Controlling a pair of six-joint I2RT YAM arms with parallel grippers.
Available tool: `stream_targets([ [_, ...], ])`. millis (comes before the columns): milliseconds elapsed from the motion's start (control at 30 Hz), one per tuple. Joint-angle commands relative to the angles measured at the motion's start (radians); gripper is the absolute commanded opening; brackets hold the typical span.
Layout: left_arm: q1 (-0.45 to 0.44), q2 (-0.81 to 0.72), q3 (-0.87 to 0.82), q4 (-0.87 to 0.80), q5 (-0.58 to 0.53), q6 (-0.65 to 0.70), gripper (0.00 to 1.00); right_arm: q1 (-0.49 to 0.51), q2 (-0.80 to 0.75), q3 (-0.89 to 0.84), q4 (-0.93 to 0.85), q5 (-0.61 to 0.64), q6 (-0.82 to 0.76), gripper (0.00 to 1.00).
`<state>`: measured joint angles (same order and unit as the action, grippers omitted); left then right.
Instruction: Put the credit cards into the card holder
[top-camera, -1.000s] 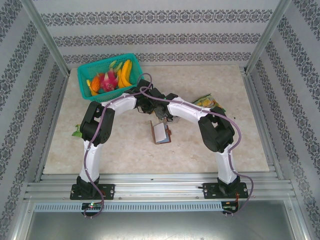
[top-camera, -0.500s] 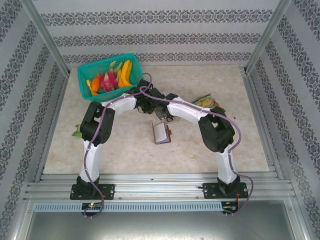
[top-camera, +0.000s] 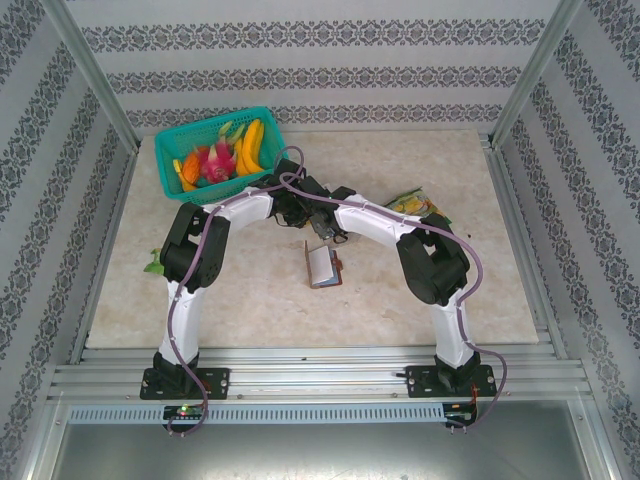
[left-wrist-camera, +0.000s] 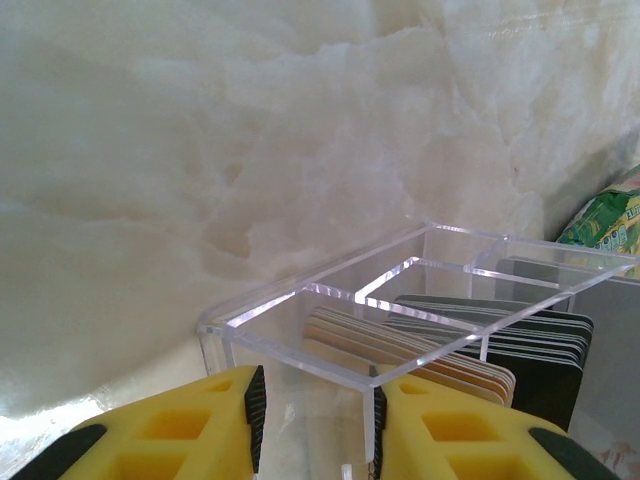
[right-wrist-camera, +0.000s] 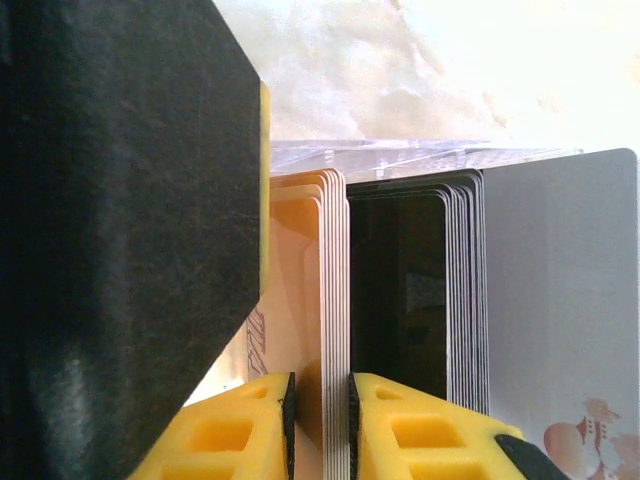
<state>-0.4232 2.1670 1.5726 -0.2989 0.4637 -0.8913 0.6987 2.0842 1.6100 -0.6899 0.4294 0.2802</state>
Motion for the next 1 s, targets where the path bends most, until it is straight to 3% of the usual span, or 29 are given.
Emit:
stream_targets([
  [0,0.010,-0.003,-0.023,-0.028,-0.035,0.010,0.35,0.011,-0.010,0.002,-0.057,0.080,-0.046,0.21],
  [500,0.011,0.000,-0.021,-0.028,-0.034,0.011,0.34,0.008,-0.034,-0.007,-0.049,0.091,-0.068,0.16],
  [667,0.011,-0.003,-0.020,-0.027,-0.036,0.011,0.34,0.007,-0.035,-0.010,-0.049,0.078,-0.069,0.07],
  [967,0.011,-0.003,-0.018,-0.030,-0.036,0.012,0.34,0.000,-0.040,-0.018,-0.043,0.051,-0.058,0.00],
])
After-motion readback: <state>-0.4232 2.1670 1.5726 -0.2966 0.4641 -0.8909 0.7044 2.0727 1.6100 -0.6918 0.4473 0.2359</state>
